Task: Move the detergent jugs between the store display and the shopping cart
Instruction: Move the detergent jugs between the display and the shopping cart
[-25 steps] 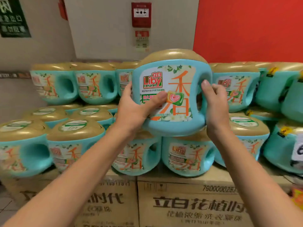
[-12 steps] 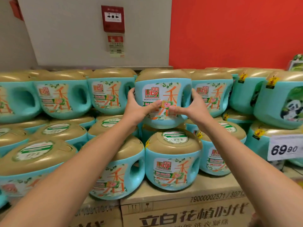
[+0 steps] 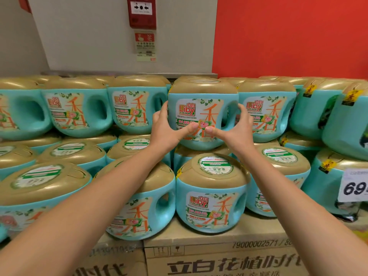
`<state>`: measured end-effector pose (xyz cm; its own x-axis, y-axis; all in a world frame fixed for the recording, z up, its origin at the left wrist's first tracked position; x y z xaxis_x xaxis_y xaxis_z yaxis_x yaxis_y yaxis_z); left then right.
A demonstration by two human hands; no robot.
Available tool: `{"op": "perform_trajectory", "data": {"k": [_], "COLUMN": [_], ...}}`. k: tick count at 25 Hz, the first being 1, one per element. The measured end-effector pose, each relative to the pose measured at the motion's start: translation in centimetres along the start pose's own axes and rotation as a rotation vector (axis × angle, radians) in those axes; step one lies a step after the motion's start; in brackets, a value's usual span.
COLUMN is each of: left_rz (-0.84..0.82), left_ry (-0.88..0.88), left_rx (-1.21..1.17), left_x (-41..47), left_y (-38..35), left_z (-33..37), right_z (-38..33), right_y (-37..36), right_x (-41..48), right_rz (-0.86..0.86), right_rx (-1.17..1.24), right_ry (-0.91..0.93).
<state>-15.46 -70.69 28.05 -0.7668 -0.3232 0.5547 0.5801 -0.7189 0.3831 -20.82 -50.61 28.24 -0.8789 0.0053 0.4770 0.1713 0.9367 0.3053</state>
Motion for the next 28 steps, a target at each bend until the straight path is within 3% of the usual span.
{"op": "perform_trajectory", "data": {"k": [11, 19, 23, 26, 28], "left_rz": [-0.008, 0.008, -0.024, 0.169, 0.311], "left_ry": [-0.056, -0.078, 0.022, 0.032, -0.019], "left_rx": [-0.121, 0.125, 0.229, 0.278, 0.007], "left_x": [-0.6, -0.8, -1.1, -3.6, -6.7], "left_y": [-0.4, -0.6, -0.4, -0.4, -0.5], "left_z": [-0.6, 0.1, 1.6, 3.6, 5.0], "right_z": [0.8, 0.7, -0.1, -1.0, -1.1], "right_y": [0.2, 0.1, 1.0, 2.5, 4.5], "right_x": [-0.5, -0.8, -0.4, -1.6, -4.3], "right_rz": [0.081, 0.042, -0.023, -0.044, 0.006], "right_rx": [0.043, 0.0, -0.065, -0.064, 0.0], "right_ry": [-0.002, -0.021, -0.045, -0.043, -0.003]}}
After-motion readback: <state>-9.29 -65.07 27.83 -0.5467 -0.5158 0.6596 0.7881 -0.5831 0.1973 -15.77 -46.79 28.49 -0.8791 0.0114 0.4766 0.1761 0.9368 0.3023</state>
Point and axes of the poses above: each hand's wrist, its own x-axis towards the middle knuckle, its own y-axis out of the back of the hand, z = x × y, the point moved 3 cm from there along x, towards the middle knuckle, and after that the axes turned 4 degrees about -y, right-handed, at the moved point
